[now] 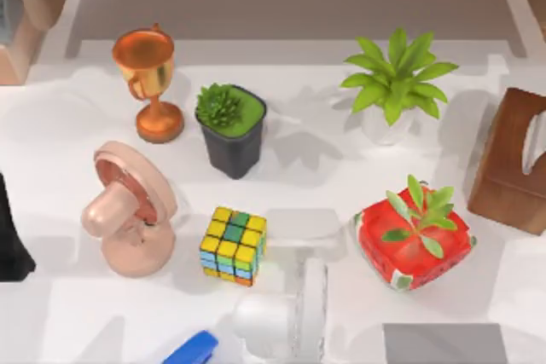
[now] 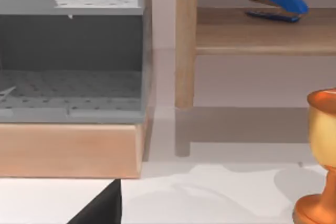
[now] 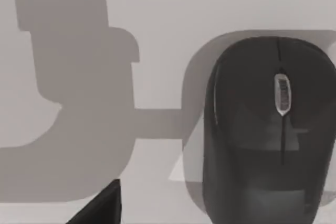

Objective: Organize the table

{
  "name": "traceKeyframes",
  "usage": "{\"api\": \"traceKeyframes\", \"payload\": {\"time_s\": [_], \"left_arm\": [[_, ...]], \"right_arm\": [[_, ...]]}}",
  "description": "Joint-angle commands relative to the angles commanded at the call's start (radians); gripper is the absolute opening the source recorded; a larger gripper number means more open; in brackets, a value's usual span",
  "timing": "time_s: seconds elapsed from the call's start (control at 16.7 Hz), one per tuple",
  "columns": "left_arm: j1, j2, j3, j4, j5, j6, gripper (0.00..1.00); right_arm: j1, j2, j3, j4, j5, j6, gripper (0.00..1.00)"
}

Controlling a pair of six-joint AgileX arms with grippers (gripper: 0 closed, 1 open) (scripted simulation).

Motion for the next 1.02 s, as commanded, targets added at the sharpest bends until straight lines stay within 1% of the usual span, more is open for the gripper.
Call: {"api": "traceKeyframes", "payload": {"time_s": [0.36, 0.54, 0.78, 0.9, 1.02], "left_arm": [[0.0, 0.0, 0.0, 0.0, 0.0, 0.0, 1.0], [0.0, 0.0, 0.0, 0.0, 0.0, 0.0, 1.0], [0.0, 0.0, 0.0, 0.0, 0.0, 0.0, 1.0], [0.0, 0.0, 0.0, 0.0, 0.0, 0.0, 1.0], [0.0, 0.0, 0.0, 0.0, 0.0, 0.0, 1.0]], "right_arm": [[-0.001, -0.012, -0.003, -0.011, 0.003, 0.001, 1.0], [-0.003, -0.098, 0.003, -0.096, 0.005, 0.01, 1.0], [0.039, -0.231, 0.008, -0.236, 0.001, 0.043, 1.0], [0.058, -0.27, -0.003, -0.262, 0.0, 0.055, 1.0], [0.053, -0.279, -0.02, -0.248, 0.0, 0.051, 1.0]]}}
